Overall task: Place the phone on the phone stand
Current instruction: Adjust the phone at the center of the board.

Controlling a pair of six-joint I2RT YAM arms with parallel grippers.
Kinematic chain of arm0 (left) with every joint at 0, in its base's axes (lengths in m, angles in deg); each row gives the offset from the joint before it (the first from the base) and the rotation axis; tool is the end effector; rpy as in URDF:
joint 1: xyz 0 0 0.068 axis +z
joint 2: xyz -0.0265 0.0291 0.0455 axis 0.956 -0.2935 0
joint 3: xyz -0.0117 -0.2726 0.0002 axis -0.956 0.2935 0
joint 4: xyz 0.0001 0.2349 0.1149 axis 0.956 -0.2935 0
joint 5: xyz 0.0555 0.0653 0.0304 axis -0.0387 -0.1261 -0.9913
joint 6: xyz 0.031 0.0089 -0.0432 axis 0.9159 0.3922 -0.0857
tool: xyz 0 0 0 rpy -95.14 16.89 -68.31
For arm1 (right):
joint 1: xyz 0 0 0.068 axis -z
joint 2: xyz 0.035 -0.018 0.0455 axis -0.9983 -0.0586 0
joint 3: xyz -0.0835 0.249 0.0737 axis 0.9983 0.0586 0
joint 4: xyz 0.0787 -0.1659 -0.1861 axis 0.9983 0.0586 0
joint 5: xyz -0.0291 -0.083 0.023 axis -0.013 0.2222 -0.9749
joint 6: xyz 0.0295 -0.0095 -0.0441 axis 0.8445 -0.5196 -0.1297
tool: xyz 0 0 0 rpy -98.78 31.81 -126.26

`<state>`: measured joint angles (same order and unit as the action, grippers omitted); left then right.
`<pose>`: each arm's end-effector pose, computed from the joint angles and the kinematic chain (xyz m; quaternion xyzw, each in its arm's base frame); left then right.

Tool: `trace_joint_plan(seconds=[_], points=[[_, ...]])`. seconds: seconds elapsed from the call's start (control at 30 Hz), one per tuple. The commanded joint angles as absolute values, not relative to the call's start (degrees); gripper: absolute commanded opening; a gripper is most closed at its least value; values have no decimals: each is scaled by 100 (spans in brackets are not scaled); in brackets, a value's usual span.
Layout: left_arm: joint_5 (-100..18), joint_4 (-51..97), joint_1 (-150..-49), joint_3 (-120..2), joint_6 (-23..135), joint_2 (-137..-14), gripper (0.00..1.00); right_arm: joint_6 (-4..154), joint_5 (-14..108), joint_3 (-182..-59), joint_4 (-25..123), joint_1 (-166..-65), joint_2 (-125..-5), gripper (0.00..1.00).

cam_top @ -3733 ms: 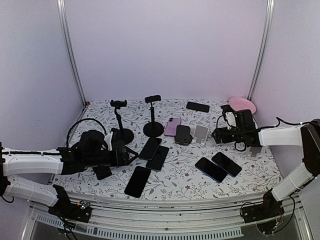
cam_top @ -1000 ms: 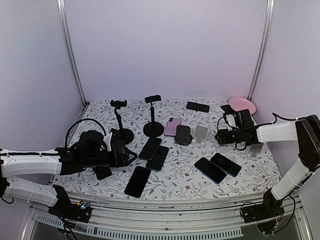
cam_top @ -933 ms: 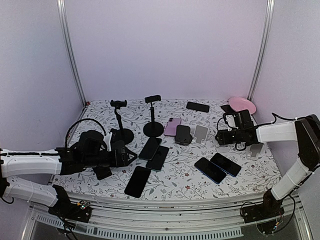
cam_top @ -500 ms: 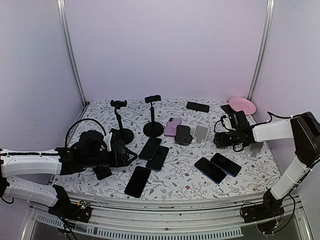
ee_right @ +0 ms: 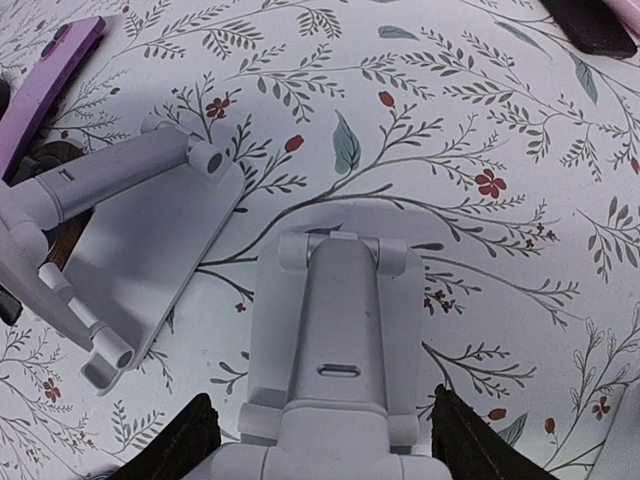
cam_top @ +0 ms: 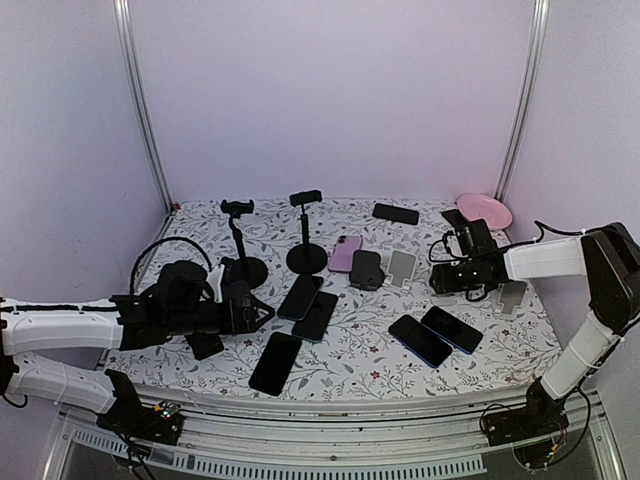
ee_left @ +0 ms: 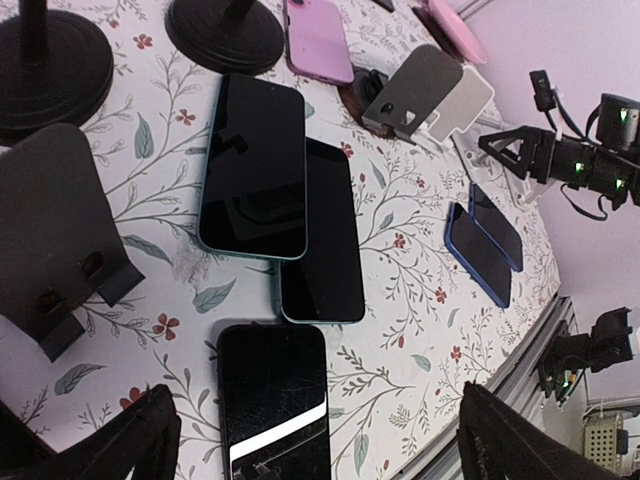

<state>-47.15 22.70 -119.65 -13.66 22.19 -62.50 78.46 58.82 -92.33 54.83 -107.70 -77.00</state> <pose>0.1524 -0.1639 0.1935 0.0223 0.8814 -0.3512 0.3152 0.2950 0.1106 0.1559 -0.0781 0.9427 0.0509 0.3204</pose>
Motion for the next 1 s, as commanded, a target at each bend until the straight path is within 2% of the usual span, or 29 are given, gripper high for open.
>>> trace_joint_plan(seconds=[0.0,0.23,0.63,0.93,0.97], points=[[-4704,2281,-12031,-1430,2211,-6122,97,8221,6024,-9394,6296,-10849,-7809,26],[-4674,2268,-12032,-1432,2201,-6112,97,8638,5947,-9633,7047,-10910,-7986,24],[-4678,2250,-12039,-1378,2177,-6121,97,8980,6029,-9646,7393,-11150,-8785,23],[-4658,2200,-12039,-1386,2174,-6138,97,9116,5629,-9367,7279,-11155,-8554,24],[-4653,2198,-12036,-1382,2174,-6139,97,9109,5593,-9327,7261,-11156,-8533,27]])
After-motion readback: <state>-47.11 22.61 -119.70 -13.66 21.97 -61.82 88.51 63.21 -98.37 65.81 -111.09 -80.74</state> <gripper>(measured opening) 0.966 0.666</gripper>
